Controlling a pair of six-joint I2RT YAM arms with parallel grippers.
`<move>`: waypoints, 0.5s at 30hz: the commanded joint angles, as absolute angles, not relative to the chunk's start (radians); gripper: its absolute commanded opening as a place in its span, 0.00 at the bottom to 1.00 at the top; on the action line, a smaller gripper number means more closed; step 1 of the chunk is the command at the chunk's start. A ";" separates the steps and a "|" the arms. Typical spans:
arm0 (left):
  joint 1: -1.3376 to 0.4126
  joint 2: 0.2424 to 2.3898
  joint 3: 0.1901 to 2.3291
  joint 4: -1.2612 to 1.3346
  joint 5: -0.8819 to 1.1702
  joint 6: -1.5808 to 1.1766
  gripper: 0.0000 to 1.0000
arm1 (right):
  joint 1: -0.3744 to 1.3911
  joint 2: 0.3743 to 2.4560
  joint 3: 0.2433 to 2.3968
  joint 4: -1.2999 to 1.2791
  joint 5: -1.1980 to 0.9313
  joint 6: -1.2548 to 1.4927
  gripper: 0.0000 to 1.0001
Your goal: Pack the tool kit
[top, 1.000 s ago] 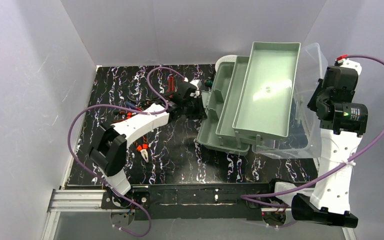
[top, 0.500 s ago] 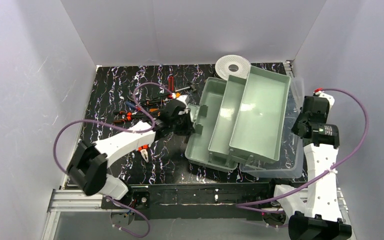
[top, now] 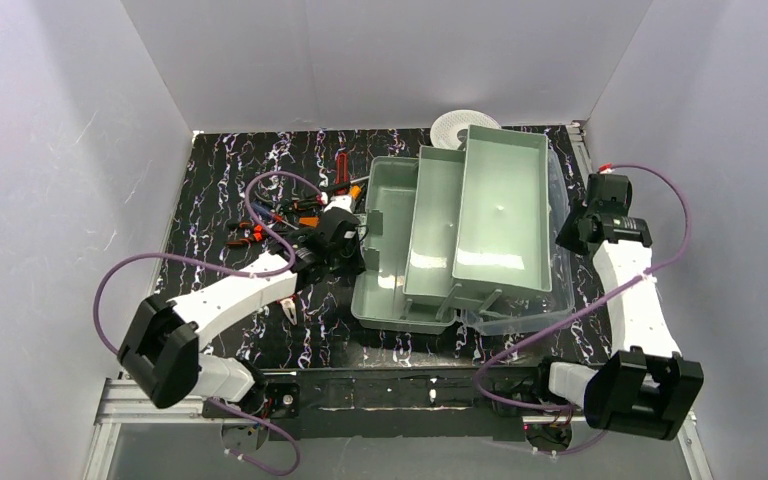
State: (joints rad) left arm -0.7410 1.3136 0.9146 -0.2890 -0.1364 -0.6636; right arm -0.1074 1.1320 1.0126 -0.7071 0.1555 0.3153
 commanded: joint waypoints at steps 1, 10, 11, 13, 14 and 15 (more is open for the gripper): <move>-0.771 1.407 0.980 -0.159 0.071 -0.723 0.00 | -0.120 1.206 1.144 -0.537 0.047 0.560 0.06; -0.770 1.473 1.010 -0.149 0.085 -0.760 0.00 | -0.185 1.163 1.282 -0.708 0.186 0.607 0.68; -0.771 1.457 0.985 -0.133 0.074 -0.774 0.00 | -0.190 1.151 1.298 -0.749 0.256 0.638 0.69; -0.770 1.432 0.965 -0.130 0.060 -0.788 0.00 | -0.197 1.114 1.304 -0.798 0.371 0.702 0.75; -0.770 1.427 0.967 -0.144 0.054 -0.789 0.00 | -0.202 1.093 1.296 -0.806 0.403 0.725 0.77; -0.770 1.424 0.975 -0.163 0.048 -0.788 0.00 | -0.212 1.074 1.290 -0.806 0.420 0.743 0.77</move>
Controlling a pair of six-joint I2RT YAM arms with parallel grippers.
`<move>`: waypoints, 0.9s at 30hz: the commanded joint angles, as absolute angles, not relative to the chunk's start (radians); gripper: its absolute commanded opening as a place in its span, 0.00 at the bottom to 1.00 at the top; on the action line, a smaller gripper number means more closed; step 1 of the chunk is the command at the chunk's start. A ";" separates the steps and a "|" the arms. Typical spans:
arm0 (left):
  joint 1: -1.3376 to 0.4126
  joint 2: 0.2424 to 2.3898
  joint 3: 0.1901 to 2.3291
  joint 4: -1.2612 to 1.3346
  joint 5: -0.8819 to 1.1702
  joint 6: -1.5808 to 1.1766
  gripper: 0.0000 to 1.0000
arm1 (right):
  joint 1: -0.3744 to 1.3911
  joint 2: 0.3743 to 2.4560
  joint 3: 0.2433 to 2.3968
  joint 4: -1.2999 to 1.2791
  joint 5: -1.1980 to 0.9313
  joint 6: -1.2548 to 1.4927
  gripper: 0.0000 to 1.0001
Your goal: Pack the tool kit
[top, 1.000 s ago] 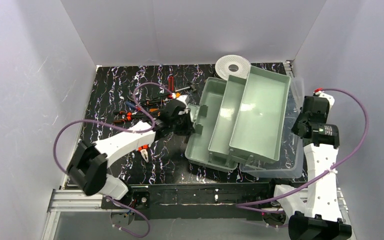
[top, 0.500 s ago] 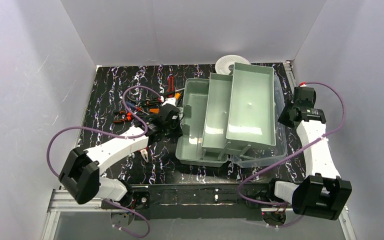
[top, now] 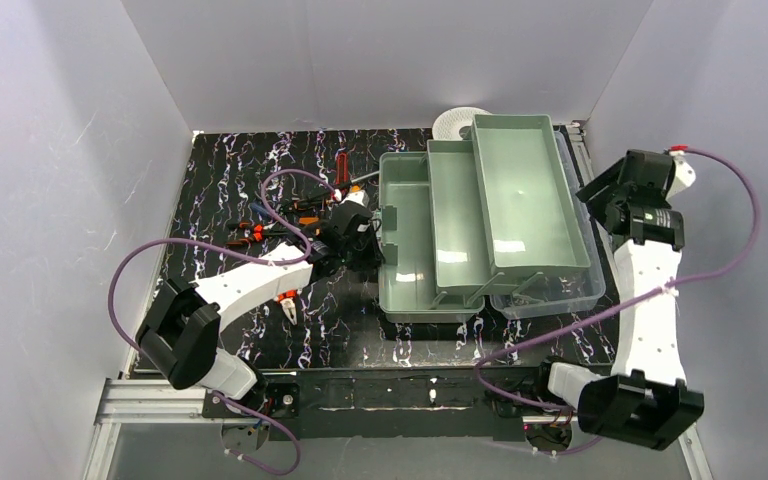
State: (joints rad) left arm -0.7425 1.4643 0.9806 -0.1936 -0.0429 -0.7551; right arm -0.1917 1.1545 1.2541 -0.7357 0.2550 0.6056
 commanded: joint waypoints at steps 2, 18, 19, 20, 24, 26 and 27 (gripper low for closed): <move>-0.770 1.420 0.986 -0.188 0.050 -0.786 0.02 | -0.223 1.039 1.286 -0.799 0.420 0.765 0.78; -0.551 1.279 1.219 -0.582 -0.087 -0.606 0.98 | 0.030 0.938 1.360 -0.589 -0.226 0.520 0.83; -0.530 1.282 1.231 -0.612 -0.111 -0.607 0.98 | 0.090 0.943 1.358 -0.577 -0.224 0.520 0.83; -0.508 1.291 1.246 -0.647 -0.127 -0.608 0.98 | 0.127 0.950 1.358 -0.561 -0.227 0.522 0.83; -0.461 1.321 1.285 -0.814 -0.277 -0.645 0.98 | 0.283 1.012 1.387 -0.557 -0.245 0.503 0.83; -0.448 1.308 1.245 -0.857 -0.334 -0.683 0.98 | 0.361 1.039 1.391 -0.565 -0.227 0.478 0.83; -0.440 1.286 1.215 -0.867 -0.363 -0.706 0.98 | 0.394 1.049 1.386 -0.567 -0.217 0.465 0.83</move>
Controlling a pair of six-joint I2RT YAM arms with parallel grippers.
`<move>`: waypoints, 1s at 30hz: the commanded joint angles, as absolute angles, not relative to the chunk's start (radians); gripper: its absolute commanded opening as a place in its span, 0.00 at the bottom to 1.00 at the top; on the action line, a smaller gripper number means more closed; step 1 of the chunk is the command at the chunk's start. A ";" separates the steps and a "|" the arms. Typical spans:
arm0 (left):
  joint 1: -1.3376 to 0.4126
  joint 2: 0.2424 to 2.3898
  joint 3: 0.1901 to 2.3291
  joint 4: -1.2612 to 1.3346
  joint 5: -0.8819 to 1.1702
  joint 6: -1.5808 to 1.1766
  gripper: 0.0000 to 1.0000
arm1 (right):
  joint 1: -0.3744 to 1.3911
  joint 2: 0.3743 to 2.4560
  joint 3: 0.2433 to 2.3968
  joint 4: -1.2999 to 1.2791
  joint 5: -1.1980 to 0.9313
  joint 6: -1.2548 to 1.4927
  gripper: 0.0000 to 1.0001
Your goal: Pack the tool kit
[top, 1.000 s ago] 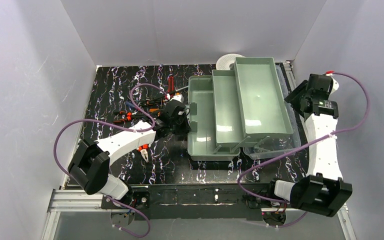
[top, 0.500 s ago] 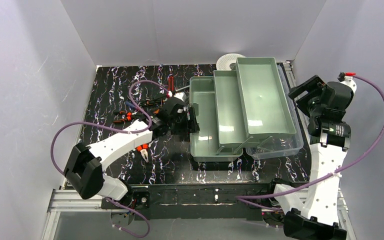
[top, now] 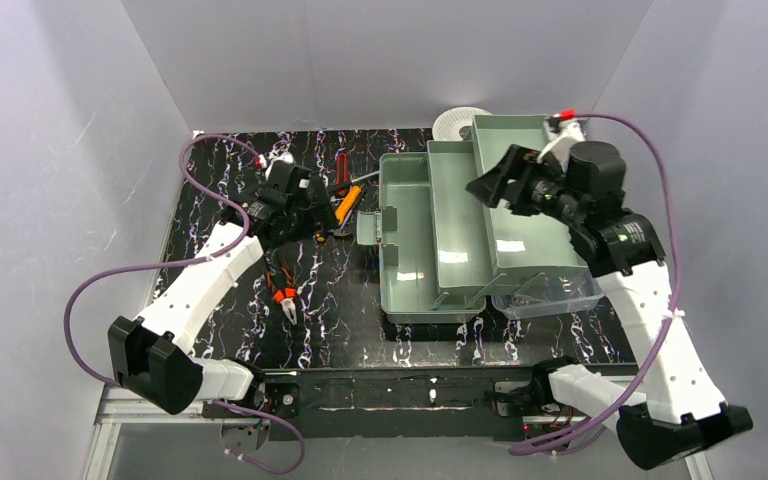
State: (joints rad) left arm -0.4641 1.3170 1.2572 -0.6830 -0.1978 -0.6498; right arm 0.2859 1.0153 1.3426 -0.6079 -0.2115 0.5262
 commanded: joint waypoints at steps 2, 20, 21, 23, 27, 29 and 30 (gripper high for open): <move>-0.423 1.247 1.127 -0.862 -0.391 -0.746 0.97 | 0.461 1.058 1.368 -0.564 -0.205 0.443 0.83; -0.168 1.312 0.788 -0.586 -0.289 -0.806 0.56 | 0.578 0.956 1.206 -0.599 -0.179 0.358 0.83; -0.158 1.318 0.776 -0.559 -0.274 -0.806 0.56 | 0.578 0.950 1.206 -0.606 -0.174 0.351 0.83; -0.138 1.342 0.759 -0.533 -0.255 -0.807 0.55 | 0.578 0.932 1.204 -0.616 -0.150 0.343 0.83; -0.089 1.384 0.734 -0.486 -0.207 -0.818 0.53 | 0.578 0.891 1.186 -0.609 -0.111 0.335 0.83; -0.074 1.410 0.712 -0.445 -0.167 -0.838 0.53 | 0.578 0.872 1.174 -0.594 -0.101 0.332 0.83; -0.071 1.426 0.704 -0.429 -0.157 -0.853 0.53 | 0.578 0.864 1.167 -0.585 -0.097 0.331 0.83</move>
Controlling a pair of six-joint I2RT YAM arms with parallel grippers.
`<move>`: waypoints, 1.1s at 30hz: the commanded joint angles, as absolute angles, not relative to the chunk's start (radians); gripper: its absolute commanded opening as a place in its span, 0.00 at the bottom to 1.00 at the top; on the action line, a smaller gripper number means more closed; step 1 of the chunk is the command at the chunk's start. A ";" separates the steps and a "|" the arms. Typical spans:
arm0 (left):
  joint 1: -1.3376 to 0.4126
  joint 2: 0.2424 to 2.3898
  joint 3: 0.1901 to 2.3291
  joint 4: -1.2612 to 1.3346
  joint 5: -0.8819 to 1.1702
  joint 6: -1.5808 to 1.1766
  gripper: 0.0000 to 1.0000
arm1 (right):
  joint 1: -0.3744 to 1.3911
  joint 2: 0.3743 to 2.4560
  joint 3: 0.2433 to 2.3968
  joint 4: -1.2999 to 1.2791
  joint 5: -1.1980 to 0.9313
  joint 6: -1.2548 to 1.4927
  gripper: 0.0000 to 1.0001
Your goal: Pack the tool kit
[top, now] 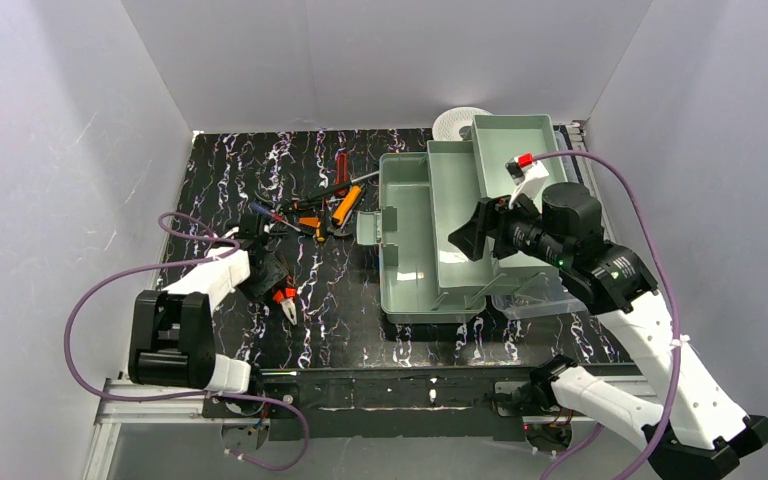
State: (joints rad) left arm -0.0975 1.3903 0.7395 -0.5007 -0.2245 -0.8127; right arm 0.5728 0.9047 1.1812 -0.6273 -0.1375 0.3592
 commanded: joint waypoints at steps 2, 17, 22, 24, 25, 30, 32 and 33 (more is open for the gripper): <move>-0.071 1.460 0.698 -0.420 -0.154 -0.882 0.51 | 0.578 0.853 1.160 -0.571 -0.091 0.326 0.83; -0.082 1.155 0.714 -0.528 -0.245 -0.875 0.00 | 0.578 0.826 1.133 -0.553 -0.005 0.318 0.83; -0.114 0.988 0.806 -0.506 -0.140 -0.838 0.00 | 0.578 0.810 1.108 -0.524 0.024 0.332 0.83; -0.138 0.954 0.837 -0.463 -0.071 -0.819 0.00 | 0.578 0.798 1.090 -0.508 0.043 0.341 0.83; -0.157 0.944 0.854 -0.438 -0.038 -0.814 0.00 | 0.577 0.792 1.079 -0.497 0.049 0.344 0.83; -0.324 0.988 0.968 -0.381 -0.001 -0.776 0.00 | 0.577 0.763 1.041 -0.464 0.070 0.356 0.83; -0.391 1.028 1.000 -0.353 -0.003 -0.790 0.00 | 0.577 0.754 1.040 -0.463 0.073 0.356 0.83; -0.420 1.047 1.006 -0.332 -0.003 -0.809 0.00 | 0.578 0.750 1.038 -0.463 0.077 0.355 0.83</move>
